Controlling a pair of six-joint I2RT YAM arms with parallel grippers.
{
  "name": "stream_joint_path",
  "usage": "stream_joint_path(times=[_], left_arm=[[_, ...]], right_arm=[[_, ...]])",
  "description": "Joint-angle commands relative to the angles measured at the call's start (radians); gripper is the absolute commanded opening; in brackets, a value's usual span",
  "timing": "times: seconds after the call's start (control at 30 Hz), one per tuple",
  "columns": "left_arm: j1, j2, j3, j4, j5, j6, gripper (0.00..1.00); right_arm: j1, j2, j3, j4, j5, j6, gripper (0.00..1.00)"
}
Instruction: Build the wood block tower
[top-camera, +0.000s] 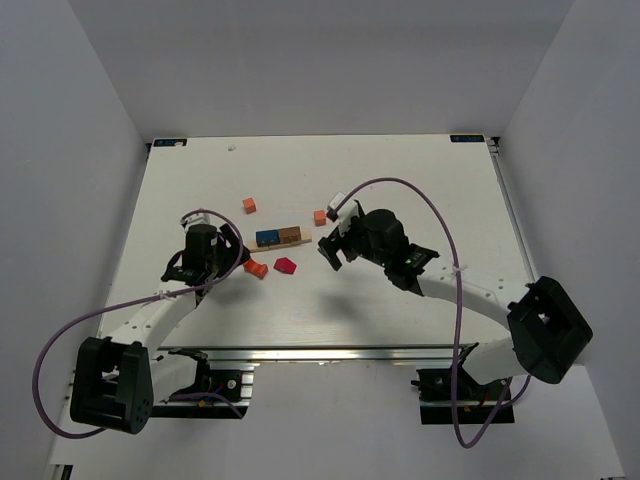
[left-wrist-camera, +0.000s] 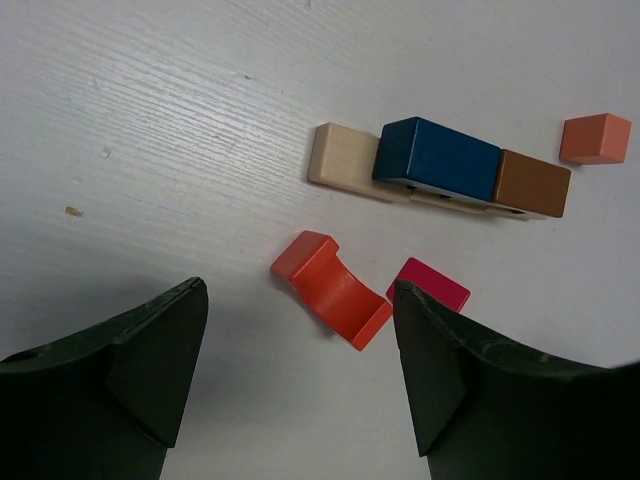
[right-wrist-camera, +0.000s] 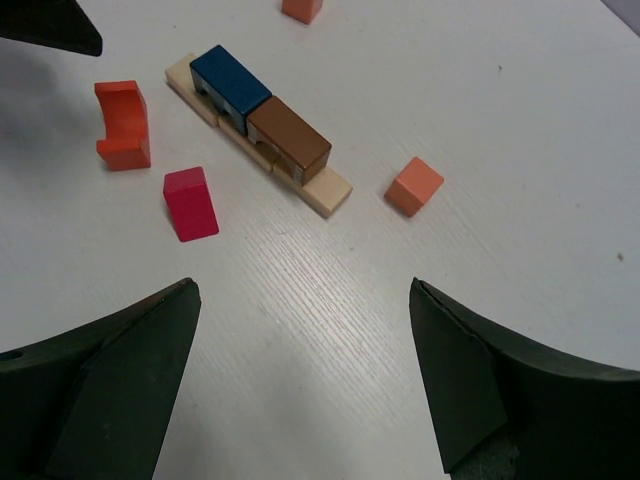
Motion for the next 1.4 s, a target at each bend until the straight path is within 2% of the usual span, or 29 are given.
stream_joint_path(times=[0.0,0.17,0.3,0.4,0.5,0.73,0.97,1.37], left_arm=[[-0.002,-0.009,-0.017,0.044,0.007,0.038,0.84],[-0.002,0.018,-0.018,0.036,0.008,0.047,0.84],[-0.002,0.049,-0.040,0.065,0.037,0.049,0.79],[-0.002,0.090,-0.035,0.074,0.051,0.054,0.67],[-0.002,0.106,-0.032,0.082,0.050,0.054,0.66],[-0.002,0.149,-0.022,0.096,0.045,0.052,0.57],[-0.002,0.181,-0.009,0.105,0.050,0.055,0.54],[-0.002,0.244,0.035,0.102,0.025,0.089,0.56]], right_arm=[[-0.015,-0.065,-0.071,0.050,0.088,0.094,0.89],[-0.045,-0.062,-0.090,0.070,0.073,0.136,0.89],[-0.064,-0.048,-0.089,0.072,0.051,0.168,0.89],[-0.103,-0.041,-0.086,0.076,-0.017,0.217,0.89],[-0.114,-0.038,-0.086,0.077,-0.039,0.229,0.89],[-0.132,-0.039,-0.093,0.077,-0.076,0.238,0.89],[-0.147,-0.045,-0.102,0.075,-0.092,0.243,0.89],[-0.166,-0.033,-0.093,0.063,-0.144,0.228,0.88]])
